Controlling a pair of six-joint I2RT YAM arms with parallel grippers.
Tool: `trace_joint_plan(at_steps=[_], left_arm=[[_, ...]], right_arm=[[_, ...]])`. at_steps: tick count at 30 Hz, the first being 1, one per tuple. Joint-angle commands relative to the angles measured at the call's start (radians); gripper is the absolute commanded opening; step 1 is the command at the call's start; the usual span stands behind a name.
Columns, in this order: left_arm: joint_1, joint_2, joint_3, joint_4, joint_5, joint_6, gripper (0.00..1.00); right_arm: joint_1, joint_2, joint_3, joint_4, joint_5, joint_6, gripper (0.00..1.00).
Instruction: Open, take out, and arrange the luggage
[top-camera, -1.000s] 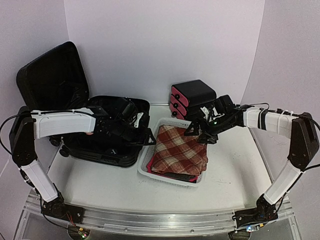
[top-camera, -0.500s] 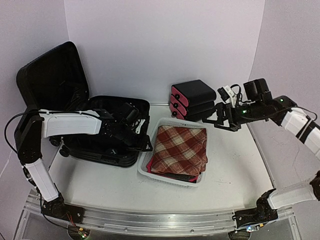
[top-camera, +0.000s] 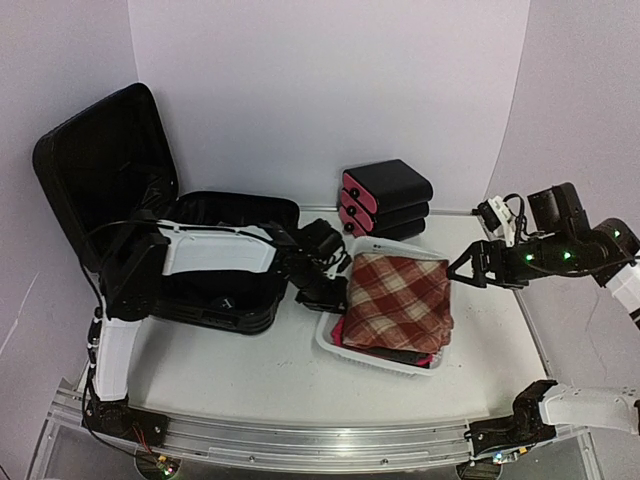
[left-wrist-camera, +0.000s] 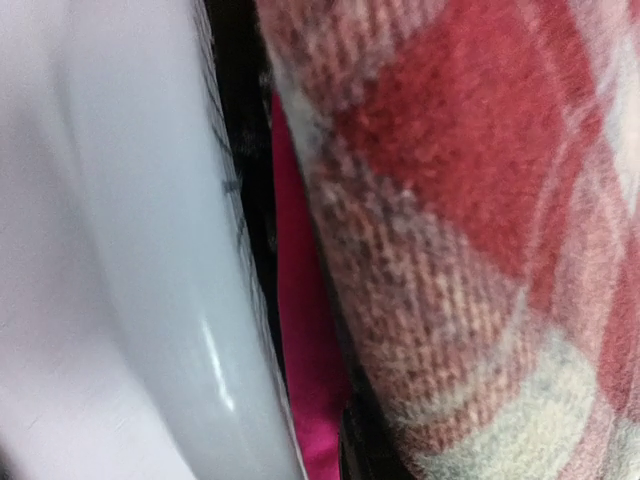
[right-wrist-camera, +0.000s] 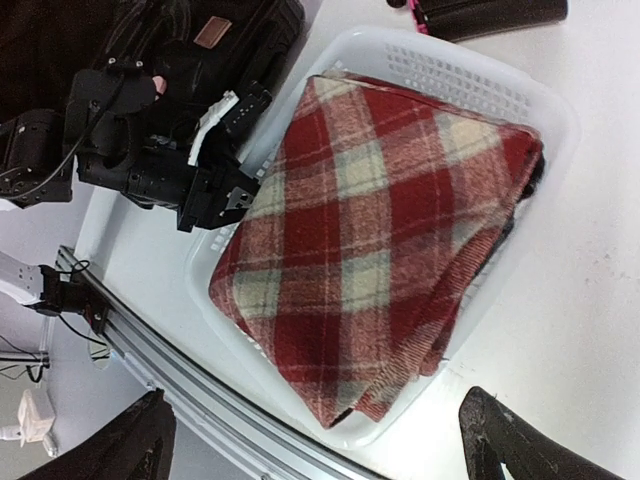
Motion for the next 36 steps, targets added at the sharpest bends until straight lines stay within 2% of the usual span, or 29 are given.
trace_joint_plan(at_steps=[1, 4, 6, 10, 18, 22, 28, 32, 33, 36], left_arm=[[-0.128, 0.183, 0.289, 0.073, 0.12, -0.052, 0.18], [-0.166, 0.314, 0.439, 0.088, 0.108, -0.165, 0.17], [-0.188, 0.351, 0.485, 0.135, 0.064, -0.269, 0.15], [-0.224, 0.349, 0.431, 0.309, -0.033, -0.481, 0.12], [-0.228, 0.349, 0.445, 0.329, -0.239, -0.699, 0.08], [-0.245, 0.404, 0.526, 0.337, -0.286, -0.823, 0.03], [-0.284, 0.529, 0.77, 0.34, -0.266, -0.825, 0.14], [-0.297, 0.554, 0.812, 0.341, -0.231, -0.787, 0.22], [-0.299, 0.548, 0.807, 0.34, -0.233, -0.764, 0.26], [-0.307, 0.521, 0.792, 0.343, -0.243, -0.707, 0.45]], right_arm=[[-0.001, -0.059, 0.022, -0.085, 0.124, -0.038, 0.98], [-0.001, -0.087, 0.04, -0.119, 0.146, -0.043, 0.98], [-0.001, -0.105, 0.049, -0.139, 0.16, -0.045, 0.98], [0.0, -0.131, 0.047, -0.159, 0.177, -0.046, 0.98], [-0.001, -0.145, 0.022, -0.168, 0.181, -0.041, 0.98], [0.0, -0.141, 0.021, -0.168, 0.179, -0.041, 0.98], [0.0, -0.144, 0.015, -0.167, 0.188, -0.04, 0.98], [0.0, -0.144, 0.007, -0.166, 0.188, -0.038, 0.98], [0.0, -0.142, 0.007, -0.166, 0.188, -0.037, 0.98], [-0.001, -0.134, 0.005, -0.164, 0.184, -0.037, 0.98]])
